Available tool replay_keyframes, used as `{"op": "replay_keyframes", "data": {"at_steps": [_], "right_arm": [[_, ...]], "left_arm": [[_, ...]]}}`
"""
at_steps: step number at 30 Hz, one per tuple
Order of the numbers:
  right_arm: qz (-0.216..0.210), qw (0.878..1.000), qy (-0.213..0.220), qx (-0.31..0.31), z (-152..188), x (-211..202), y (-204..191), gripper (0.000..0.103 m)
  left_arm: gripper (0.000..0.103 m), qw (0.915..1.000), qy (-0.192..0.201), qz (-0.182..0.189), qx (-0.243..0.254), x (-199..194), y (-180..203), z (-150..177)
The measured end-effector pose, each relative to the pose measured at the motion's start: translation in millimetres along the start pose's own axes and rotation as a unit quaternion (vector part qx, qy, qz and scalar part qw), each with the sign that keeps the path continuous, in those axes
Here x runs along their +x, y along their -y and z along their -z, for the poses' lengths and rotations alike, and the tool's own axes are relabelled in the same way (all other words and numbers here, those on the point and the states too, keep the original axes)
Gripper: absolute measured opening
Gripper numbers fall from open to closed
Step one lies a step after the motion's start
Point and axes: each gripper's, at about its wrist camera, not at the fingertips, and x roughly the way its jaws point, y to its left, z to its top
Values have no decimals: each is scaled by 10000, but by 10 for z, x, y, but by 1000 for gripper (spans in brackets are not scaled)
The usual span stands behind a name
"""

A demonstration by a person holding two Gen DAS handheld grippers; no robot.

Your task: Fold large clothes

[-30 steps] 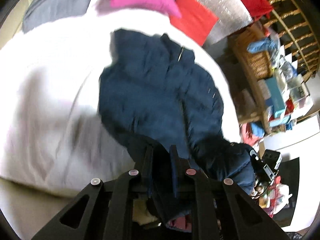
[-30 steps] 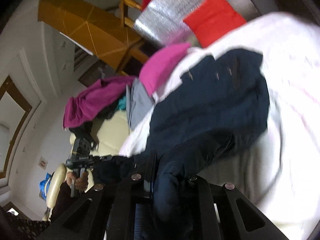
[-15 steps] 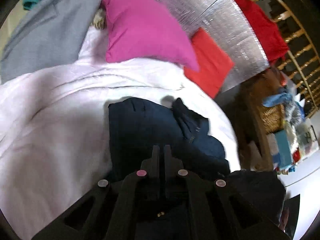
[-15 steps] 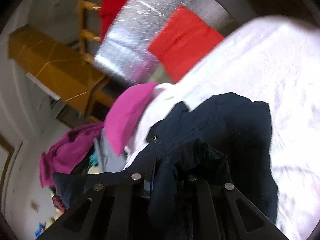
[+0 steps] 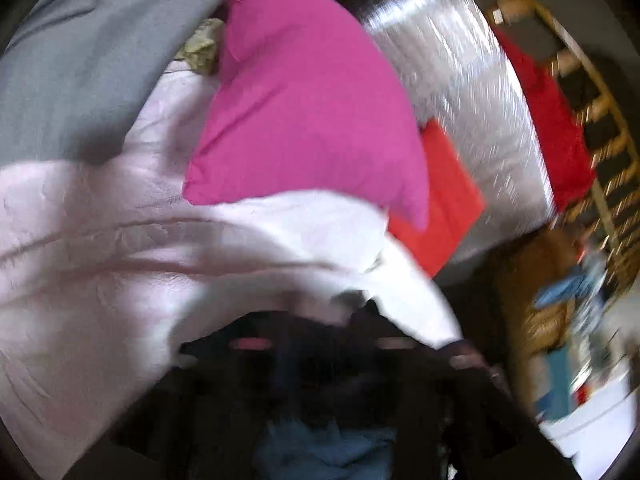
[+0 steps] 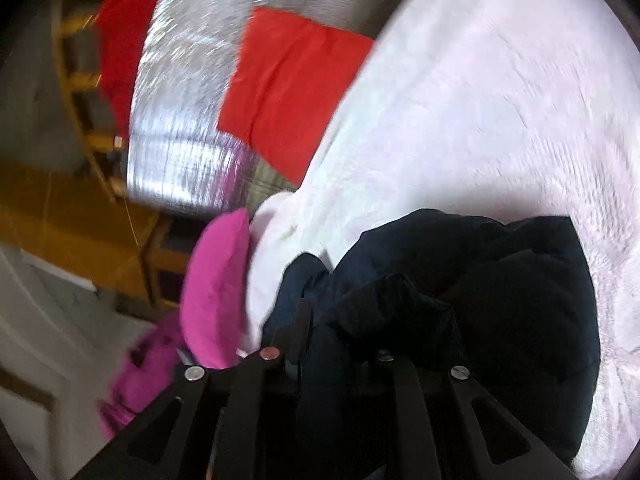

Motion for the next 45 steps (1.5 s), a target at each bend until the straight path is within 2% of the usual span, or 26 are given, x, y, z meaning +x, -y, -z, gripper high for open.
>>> {"op": "replay_keyframes", "data": {"at_steps": [1, 3, 4, 5, 7, 8, 12, 15, 16, 17, 20, 21, 24, 25, 27, 28, 30, 32, 34, 37, 38, 40, 41, 42, 43, 45], "right_arm": [[-142, 9998, 4, 131, -16, -11, 17, 26], [-507, 9983, 104, 271, -45, -156, 11, 38], [-667, 9972, 227, 234, -45, -250, -23, 53], [-808, 9954, 490, 188, -38, -402, -66, 76], [-949, 9897, 1074, 57, 3, -710, -138, 99], [-901, 9881, 1246, -91, 31, -846, -188, 100], [290, 9924, 825, -860, 241, -1106, -351, 100], [699, 9874, 668, -1251, 468, -1261, -335, 98], [896, 9836, 603, -1443, 565, -1290, -341, 92], [1125, 9788, 545, -1625, 647, -1282, -351, 81], [1765, 9610, 440, -2083, 821, -1174, -377, 68], [1944, 9542, 458, -2227, 861, -1114, -388, 67], [2240, 9439, 237, -2414, 895, -898, -291, 47], [2416, 9404, 158, -2389, 885, -773, -254, 46], [2469, 9382, 94, -2425, 858, -647, -220, 46], [2392, 9422, 78, -2345, 828, -596, -237, 42], [2203, 9500, 12, -2212, 796, -511, -264, 42], [2369, 9401, -100, -2449, 819, -363, -306, 42], [2645, 9253, -284, -2702, 865, -216, -240, 42], [2497, 9343, -284, -2528, 815, -342, -240, 42], [2343, 9397, -212, -2483, 789, -443, -268, 42], [2018, 9490, 82, -2421, 712, -700, -320, 45], [1903, 9524, 241, -2370, 662, -845, -317, 50], [1809, 9556, 399, -2289, 597, -980, -295, 67], [1759, 9577, 499, -2220, 547, -1070, -269, 79], [1706, 9634, 550, -1995, 421, -1210, -161, 82]], "left_arm": [[79, 9994, 280, 142, -132, -118, -19, 19], [81, 9948, 977, 252, -162, -439, 8, 145], [82, 9942, 1056, 171, -55, -534, 51, 212], [82, 9942, 1068, 58, 65, -614, 96, 292], [83, 9939, 1057, -188, 250, -754, 183, 539], [83, 9936, 1032, -322, 316, -802, 205, 648], [83, 9878, 1181, -955, 331, -970, 211, 1200], [87, 9808, 1158, -1544, 283, -869, 113, 1431], [87, 9782, 1034, -1774, 305, -801, 75, 1445], [87, 9759, 965, -1931, 328, -758, 32, 1442], [87, 9684, 876, -2319, 269, -680, -168, 1459], [87, 9668, 836, -2396, 293, -665, -207, 1455], [87, 9652, 538, -2506, 514, -548, -290, 1478], [87, 9644, 463, -2552, 512, -523, -322, 1485], [87, 9639, 454, -2568, 538, -506, -315, 1464], [86, 9619, 468, -2628, 592, -497, -296, 1446], [65, 9602, 538, -2631, 765, -490, -241, 1429], [54, 9602, 510, -2581, 941, -454, -177, 1446], [50, 9591, 454, -2572, 1093, -400, -138, 1463], [48, 9649, 444, -2389, 993, -423, -149, 1427], [49, 9679, 445, -2293, 931, -443, -160, 1407], [63, 9755, 390, -2044, 710, -463, -195, 1350], [79, 9781, 352, -1957, 616, -444, -205, 1323], [85, 9808, 315, -1855, 510, -445, -216, 1303], [85, 9834, 291, -1741, 414, -451, -216, 1288], [86, 9847, 256, -1679, 390, -429, -225, 1254]]}}
